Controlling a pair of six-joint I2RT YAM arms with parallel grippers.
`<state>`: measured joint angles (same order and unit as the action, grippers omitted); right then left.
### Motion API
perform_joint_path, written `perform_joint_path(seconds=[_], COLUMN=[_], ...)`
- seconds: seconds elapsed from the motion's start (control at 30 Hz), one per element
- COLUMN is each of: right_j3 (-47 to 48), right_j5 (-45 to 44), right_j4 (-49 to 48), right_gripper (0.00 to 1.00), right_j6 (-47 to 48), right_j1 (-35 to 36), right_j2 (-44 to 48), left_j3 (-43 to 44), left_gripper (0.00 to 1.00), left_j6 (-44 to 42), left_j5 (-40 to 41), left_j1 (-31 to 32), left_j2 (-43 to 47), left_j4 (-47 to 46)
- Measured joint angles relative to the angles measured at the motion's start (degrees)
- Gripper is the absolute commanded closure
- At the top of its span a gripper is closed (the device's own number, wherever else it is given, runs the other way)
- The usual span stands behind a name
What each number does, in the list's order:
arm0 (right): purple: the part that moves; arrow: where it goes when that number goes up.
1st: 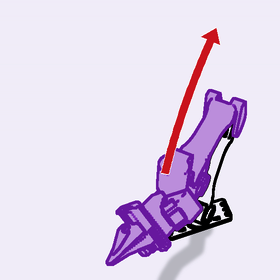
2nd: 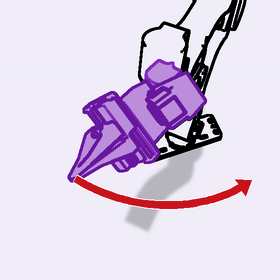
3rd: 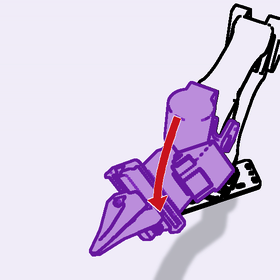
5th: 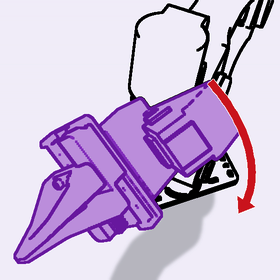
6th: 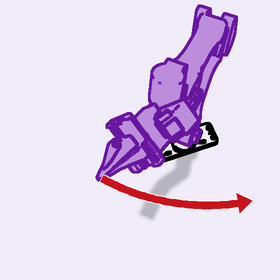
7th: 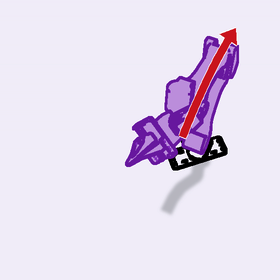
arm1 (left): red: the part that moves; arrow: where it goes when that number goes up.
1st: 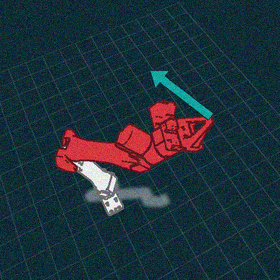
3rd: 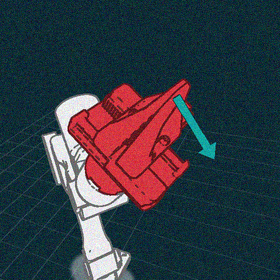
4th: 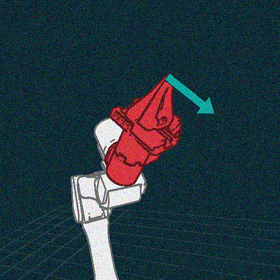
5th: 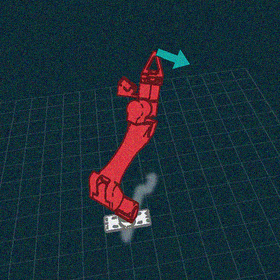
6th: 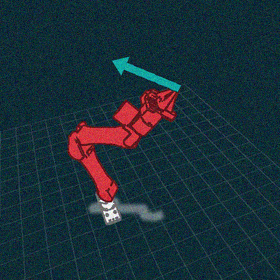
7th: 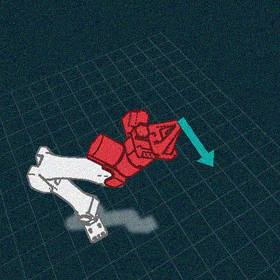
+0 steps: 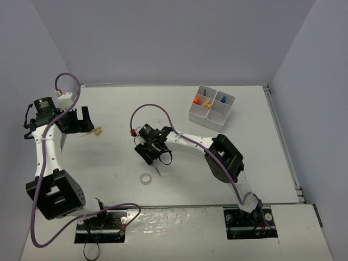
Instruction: Sort the stationery into containers
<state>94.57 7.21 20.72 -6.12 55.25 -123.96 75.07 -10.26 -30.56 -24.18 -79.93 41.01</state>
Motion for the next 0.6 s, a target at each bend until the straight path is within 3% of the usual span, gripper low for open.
perform_joint_path(seconds=[0.07,0.13,0.2,0.6], right_j3=[-0.33,-0.41,-0.49,-2.35], right_j5=[-0.68,-1.37,-1.86,-0.05], right_j4=[-0.51,-1.10,-1.36,-1.52], right_gripper=[0.76,0.95,0.99,1.00], right_j6=[-0.66,-1.45,-2.09,-1.26], right_j1=[0.07,0.09,0.08,-1.97], right_j2=[-0.81,-1.14,-1.20,2.44], left_j3=[0.00,0.00,0.00,-0.40], left_gripper=[0.03,0.03,0.03,0.03], left_j6=[0.00,0.00,-0.01,-0.13], left_j5=[0.01,0.06,0.14,-0.08], left_j1=[0.00,0.00,0.00,0.00], left_j2=[-0.05,-0.05,-0.05,-0.03], left_j4=[-0.03,-0.10,-0.14,-0.73])
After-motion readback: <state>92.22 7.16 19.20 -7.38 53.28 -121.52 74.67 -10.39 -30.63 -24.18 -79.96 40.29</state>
